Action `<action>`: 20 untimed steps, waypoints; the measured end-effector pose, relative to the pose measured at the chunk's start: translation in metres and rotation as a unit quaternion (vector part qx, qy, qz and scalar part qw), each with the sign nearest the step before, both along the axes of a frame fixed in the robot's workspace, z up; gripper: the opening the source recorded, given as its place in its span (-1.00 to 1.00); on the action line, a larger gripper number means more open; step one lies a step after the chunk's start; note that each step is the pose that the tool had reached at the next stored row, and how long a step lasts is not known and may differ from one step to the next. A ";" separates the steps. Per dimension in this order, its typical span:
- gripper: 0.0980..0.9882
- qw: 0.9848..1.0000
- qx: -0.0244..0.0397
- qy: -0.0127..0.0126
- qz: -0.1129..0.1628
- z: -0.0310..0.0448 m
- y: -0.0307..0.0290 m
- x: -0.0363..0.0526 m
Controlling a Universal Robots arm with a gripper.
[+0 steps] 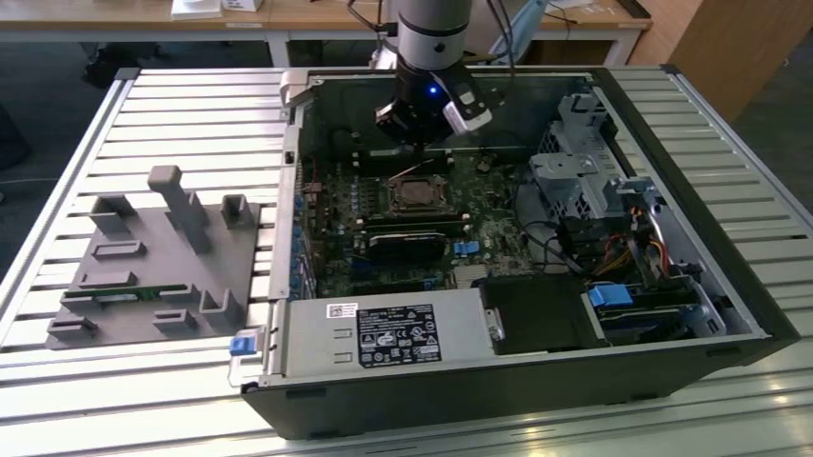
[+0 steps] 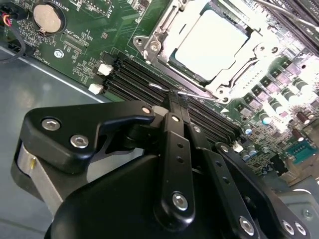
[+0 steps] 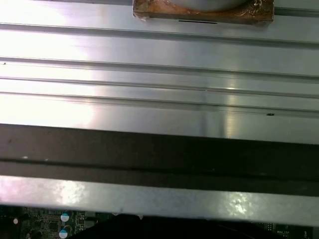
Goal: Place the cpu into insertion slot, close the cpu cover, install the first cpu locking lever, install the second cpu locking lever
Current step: 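Install the first cpu locking lever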
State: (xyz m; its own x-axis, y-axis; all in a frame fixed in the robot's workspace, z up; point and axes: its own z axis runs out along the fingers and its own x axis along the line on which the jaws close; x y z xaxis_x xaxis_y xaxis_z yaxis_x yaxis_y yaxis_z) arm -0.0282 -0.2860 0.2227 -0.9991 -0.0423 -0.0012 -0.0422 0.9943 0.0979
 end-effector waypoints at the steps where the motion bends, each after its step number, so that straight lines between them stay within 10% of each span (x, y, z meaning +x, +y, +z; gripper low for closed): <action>1: -0.98 1.000 0.000 0.000 0.000 -0.0004 0.0000 0.0005; 20: -0.98 1.000 -0.001 0.000 0.000 -0.0173 0.0001 0.0131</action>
State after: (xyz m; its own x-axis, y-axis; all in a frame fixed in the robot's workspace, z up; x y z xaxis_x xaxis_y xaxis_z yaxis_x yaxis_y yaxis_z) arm -0.0151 -0.2860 0.2053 -0.9991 -0.0423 -0.0006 -0.0421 0.9944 0.0967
